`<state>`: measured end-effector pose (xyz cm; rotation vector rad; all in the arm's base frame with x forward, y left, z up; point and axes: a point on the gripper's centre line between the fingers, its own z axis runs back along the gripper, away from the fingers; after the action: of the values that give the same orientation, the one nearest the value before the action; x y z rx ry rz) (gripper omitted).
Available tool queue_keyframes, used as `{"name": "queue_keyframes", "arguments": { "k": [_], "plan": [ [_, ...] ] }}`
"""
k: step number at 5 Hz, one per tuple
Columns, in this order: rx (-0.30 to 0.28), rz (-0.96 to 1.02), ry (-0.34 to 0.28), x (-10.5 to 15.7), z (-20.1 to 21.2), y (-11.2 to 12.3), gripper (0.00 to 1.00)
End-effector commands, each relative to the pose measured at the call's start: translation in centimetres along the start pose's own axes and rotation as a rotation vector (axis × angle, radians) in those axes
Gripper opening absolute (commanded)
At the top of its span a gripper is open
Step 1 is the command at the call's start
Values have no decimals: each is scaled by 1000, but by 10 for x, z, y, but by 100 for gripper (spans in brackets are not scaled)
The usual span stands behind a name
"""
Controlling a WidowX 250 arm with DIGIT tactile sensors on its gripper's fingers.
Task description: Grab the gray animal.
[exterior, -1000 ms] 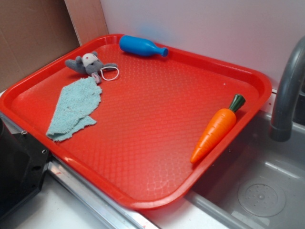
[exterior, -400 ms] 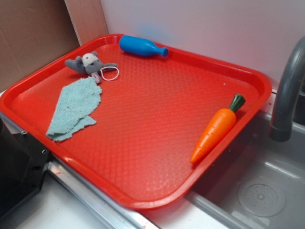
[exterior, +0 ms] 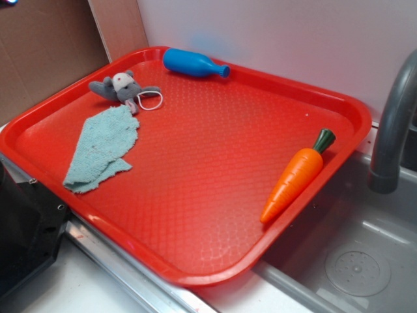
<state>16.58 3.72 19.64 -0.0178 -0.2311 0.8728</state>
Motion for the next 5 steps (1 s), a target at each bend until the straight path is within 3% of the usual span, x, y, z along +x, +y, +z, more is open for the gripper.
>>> {"name": "queue_keyframes", "arguments": {
  "k": [1,3,4,5],
  "plan": [
    [81,478,-124,61,-48,0,100],
    [181,659,-205,87,-107,6,100],
    [219,675,-278,95,-130,10,100],
    [255,687,-276,93,-148,21,100]
  ]
}}
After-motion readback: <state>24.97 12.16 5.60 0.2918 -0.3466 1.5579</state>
